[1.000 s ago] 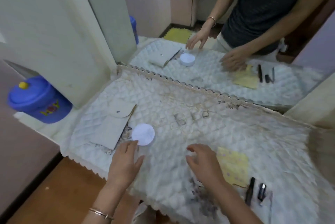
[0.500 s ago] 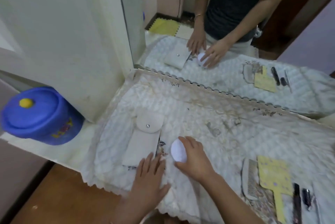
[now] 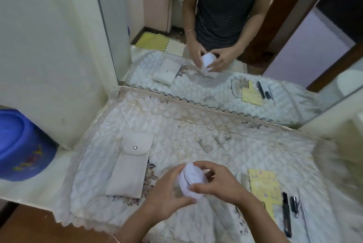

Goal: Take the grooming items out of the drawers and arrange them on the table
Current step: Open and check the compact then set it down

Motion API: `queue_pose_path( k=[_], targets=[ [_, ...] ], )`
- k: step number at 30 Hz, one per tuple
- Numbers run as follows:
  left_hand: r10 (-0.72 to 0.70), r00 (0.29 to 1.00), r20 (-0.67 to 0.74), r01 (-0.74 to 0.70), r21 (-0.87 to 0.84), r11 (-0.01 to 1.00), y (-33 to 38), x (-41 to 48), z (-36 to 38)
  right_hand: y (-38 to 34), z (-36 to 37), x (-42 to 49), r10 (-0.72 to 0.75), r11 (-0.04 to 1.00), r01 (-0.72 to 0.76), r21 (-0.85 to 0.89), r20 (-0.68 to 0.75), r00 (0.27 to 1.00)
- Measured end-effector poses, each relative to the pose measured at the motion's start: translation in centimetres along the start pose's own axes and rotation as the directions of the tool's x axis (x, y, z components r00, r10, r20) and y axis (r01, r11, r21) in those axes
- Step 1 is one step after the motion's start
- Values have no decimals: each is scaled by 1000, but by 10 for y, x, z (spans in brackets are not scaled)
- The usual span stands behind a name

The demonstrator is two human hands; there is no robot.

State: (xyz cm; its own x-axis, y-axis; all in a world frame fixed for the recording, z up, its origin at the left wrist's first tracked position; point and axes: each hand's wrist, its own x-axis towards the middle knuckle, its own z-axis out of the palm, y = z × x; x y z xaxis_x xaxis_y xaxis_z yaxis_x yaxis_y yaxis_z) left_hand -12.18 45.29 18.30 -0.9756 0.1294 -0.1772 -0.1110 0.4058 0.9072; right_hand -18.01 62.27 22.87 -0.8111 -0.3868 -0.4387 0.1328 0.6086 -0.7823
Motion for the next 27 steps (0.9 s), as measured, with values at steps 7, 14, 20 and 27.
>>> queue_pose_path(
  k=[7, 14, 20, 27],
  targets=[
    [112, 965, 236, -121, 23, 992, 2, 14, 6, 5, -36, -4, 92, 994, -91, 62, -10, 996],
    [136, 946, 296, -212, 240, 947, -7, 25, 13, 26, -39, 8, 195, 977, -172, 128, -191, 962],
    [112, 984, 138, -158, 400, 903, -26, 27, 67, 49, -36, 21, 152, 978, -195, -72, -389, 909],
    [122, 992, 19, -110, 578, 809, -21, 49, 102, 67, -47, 34, 179, 977, -212, -33, -420, 890]
  ],
)
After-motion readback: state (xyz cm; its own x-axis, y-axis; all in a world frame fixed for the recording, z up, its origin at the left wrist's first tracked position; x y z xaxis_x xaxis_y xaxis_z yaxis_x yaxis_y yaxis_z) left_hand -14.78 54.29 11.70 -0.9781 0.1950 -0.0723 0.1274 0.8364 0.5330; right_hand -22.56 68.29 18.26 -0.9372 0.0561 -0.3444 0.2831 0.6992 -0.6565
